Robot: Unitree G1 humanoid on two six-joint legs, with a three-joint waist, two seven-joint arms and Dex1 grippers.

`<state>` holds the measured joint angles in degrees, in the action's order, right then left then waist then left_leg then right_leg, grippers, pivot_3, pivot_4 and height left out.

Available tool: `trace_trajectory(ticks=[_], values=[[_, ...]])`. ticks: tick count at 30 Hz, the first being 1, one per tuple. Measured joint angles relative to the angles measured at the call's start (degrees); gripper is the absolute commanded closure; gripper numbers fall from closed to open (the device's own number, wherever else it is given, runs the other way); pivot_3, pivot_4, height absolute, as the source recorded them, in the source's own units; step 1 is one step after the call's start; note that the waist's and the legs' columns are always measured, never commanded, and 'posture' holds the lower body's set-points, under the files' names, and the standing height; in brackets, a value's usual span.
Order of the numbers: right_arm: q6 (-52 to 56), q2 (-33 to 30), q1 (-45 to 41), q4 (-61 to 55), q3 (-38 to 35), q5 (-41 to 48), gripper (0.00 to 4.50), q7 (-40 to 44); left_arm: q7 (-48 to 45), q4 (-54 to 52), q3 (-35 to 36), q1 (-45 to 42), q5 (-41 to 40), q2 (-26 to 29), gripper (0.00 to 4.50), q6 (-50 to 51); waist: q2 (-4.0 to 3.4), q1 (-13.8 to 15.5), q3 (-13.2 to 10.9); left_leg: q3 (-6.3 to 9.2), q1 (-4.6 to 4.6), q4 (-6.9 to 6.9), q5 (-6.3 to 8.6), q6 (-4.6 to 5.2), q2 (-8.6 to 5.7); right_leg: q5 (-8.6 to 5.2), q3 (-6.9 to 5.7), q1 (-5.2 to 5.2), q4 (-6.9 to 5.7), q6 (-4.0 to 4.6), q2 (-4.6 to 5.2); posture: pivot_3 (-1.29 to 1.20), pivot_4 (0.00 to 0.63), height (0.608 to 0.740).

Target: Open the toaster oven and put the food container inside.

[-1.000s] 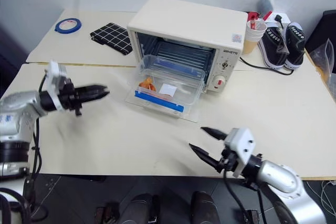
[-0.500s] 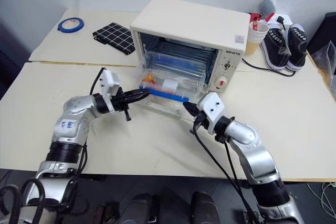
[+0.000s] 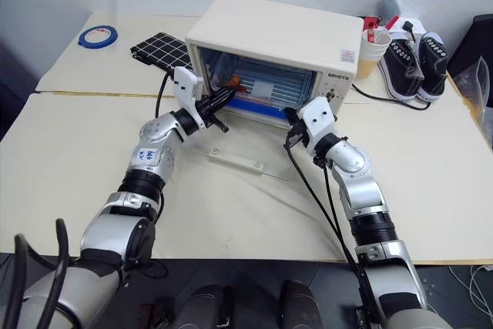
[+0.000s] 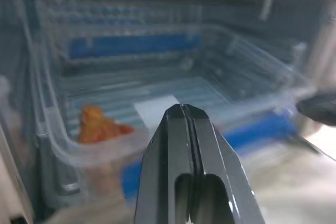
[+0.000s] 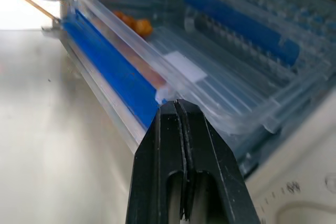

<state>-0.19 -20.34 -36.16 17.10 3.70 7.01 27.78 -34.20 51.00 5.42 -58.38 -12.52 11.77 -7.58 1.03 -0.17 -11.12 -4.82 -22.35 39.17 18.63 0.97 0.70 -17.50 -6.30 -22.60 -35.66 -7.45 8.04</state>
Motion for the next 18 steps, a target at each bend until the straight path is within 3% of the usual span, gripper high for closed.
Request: trace_trajectory(ticks=[5,11,14,18], values=[[2.4,-0.7,3.8,-5.9,-1.2,5.6,4.48,6.9,-2.3,2.9,0.2,-1.2,0.3,1.1,4.50,-1.6,0.00,-0.1,0.0,0.01,0.00,-0.02,0.00,0.00,0.03,0.00,-0.04,-0.01,-0.01,0.00,-0.02,0.00,0.150,0.740],[9.4,-9.6,18.0,-21.4,-4.9,14.6,4.48,16.9,-16.6,-10.9,2.4,10.2,-5.3,11.8,4.50,4.7,-0.01,-0.3,0.0,-0.09,0.03,-0.05,0.01,-0.01,0.10,0.00,-0.03,-0.06,0.00,0.00,-0.01,0.00,0.150,0.740],[10.3,-12.9,21.4,-22.7,-7.1,15.6,4.50,19.3,-22.5,-21.8,4.6,17.2,-10.8,17.4,3.94,12.5,-0.01,-0.1,0.0,-0.06,0.07,0.02,0.01,-0.01,0.20,0.02,0.00,-0.03,-0.07,0.03,0.02,0.00,0.150,0.740],[9.4,-14.8,23.1,-18.2,-8.7,14.6,4.50,21.4,-28.1,-33.1,7.7,25.8,-15.3,27.7,2.67,21.5,-0.02,-0.1,0.0,0.25,0.16,-0.02,0.01,0.00,0.23,0.01,0.08,-0.01,-0.09,0.03,0.06,0.00,0.150,0.740]])
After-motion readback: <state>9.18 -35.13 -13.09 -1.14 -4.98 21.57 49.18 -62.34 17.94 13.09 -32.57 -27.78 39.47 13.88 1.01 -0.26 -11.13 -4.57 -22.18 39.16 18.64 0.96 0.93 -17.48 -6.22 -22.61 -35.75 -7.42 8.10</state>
